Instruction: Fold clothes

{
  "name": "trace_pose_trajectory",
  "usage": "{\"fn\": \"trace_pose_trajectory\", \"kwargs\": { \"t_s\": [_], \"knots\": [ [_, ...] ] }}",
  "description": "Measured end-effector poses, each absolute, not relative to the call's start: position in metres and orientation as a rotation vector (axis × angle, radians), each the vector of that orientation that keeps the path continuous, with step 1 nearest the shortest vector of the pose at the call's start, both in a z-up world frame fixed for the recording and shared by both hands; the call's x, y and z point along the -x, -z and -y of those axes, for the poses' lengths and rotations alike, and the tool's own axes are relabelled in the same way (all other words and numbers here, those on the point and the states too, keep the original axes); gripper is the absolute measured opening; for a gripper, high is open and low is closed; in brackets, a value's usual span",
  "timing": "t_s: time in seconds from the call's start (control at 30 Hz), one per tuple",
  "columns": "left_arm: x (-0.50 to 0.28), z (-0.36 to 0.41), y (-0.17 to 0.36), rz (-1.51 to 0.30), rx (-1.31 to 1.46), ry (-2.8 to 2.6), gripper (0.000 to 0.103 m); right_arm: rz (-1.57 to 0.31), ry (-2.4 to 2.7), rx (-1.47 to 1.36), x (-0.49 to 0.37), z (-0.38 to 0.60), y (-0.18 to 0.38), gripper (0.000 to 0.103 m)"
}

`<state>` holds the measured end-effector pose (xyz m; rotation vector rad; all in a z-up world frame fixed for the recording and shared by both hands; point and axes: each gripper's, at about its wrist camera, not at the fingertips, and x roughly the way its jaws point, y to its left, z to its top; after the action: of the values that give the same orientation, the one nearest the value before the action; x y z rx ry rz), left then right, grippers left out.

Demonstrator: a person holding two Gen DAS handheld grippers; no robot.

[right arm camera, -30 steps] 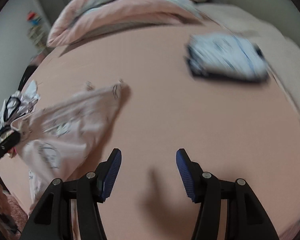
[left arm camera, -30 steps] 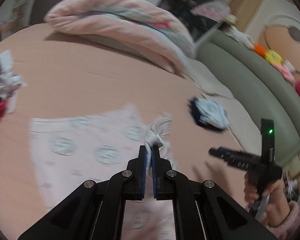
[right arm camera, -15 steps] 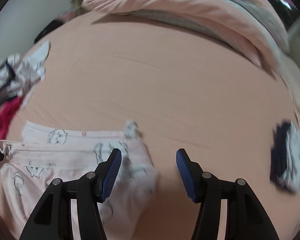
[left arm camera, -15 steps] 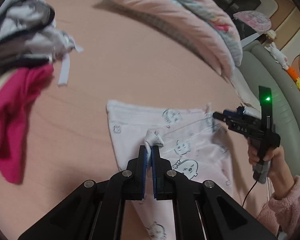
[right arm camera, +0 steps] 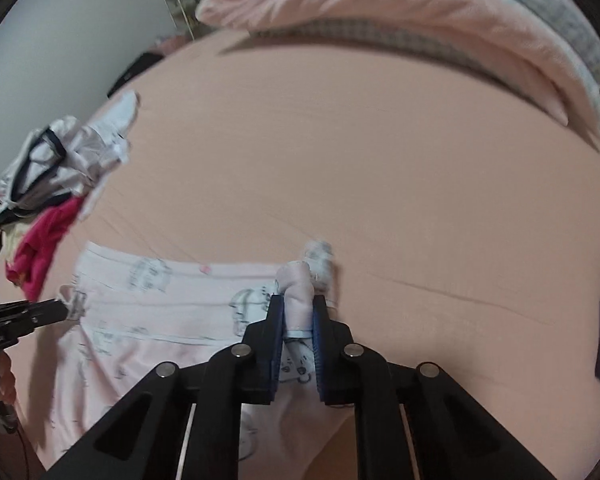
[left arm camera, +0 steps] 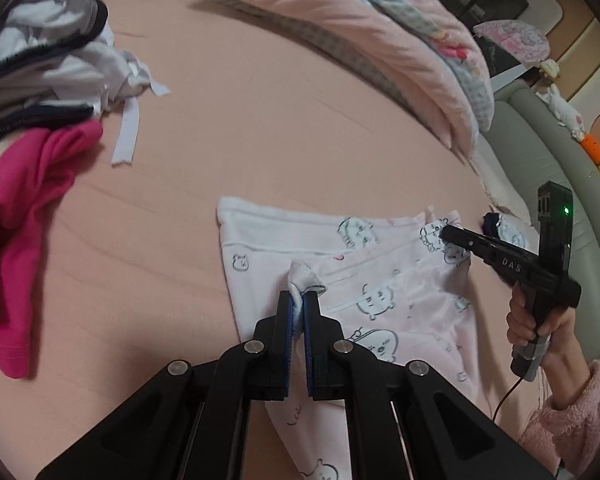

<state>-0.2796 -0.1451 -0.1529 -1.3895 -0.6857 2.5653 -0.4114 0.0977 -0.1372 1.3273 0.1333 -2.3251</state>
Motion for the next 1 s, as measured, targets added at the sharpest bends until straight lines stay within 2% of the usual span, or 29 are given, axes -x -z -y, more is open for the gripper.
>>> {"fn": "trace_pose_trajectory", "kwargs": {
  "t_s": [0.33, 0.4, 0.53, 0.63, 0.77, 0.9, 1.0],
  "knots": [
    [0.301, 0.166, 0.132, 0.618, 1.359, -2.654, 0.004, -0.119, 2.402, -1.177, 0.425, -0.094, 0.098, 0.009],
    [0.312, 0.172, 0.132, 0.601, 1.374, -2.663, 0.004, -0.097, 2.409, -1.225, 0.436, -0.092, 0.108, 0.009],
    [0.339, 0.180, 0.169, 0.532, 1.527, -2.651, 0.002, -0.117, 2.451, -1.376, 0.451, -0.092, 0.154, 0.009],
    [0.340, 0.190, 0.180, 0.629, 1.536, -2.627, 0.002, -0.049, 2.490, -1.376, 0.453, -0.097, 0.176, 0.017],
    [0.333, 0.200, 0.168, 0.743, 1.452, -2.593, 0.004, -0.030, 2.522, -1.353, 0.449, -0.098, 0.160, 0.020],
    [0.328, 0.196, 0.162, 0.712, 1.456, -2.595, 0.007, -0.058, 2.636, -1.264, 0.439, -0.102, 0.135, 0.027],
    [0.324, 0.189, 0.168, 0.714, 1.492, -2.560, 0.009, -0.094, 2.598, -1.272, 0.436, -0.094, 0.132, 0.029]
  ]
}}
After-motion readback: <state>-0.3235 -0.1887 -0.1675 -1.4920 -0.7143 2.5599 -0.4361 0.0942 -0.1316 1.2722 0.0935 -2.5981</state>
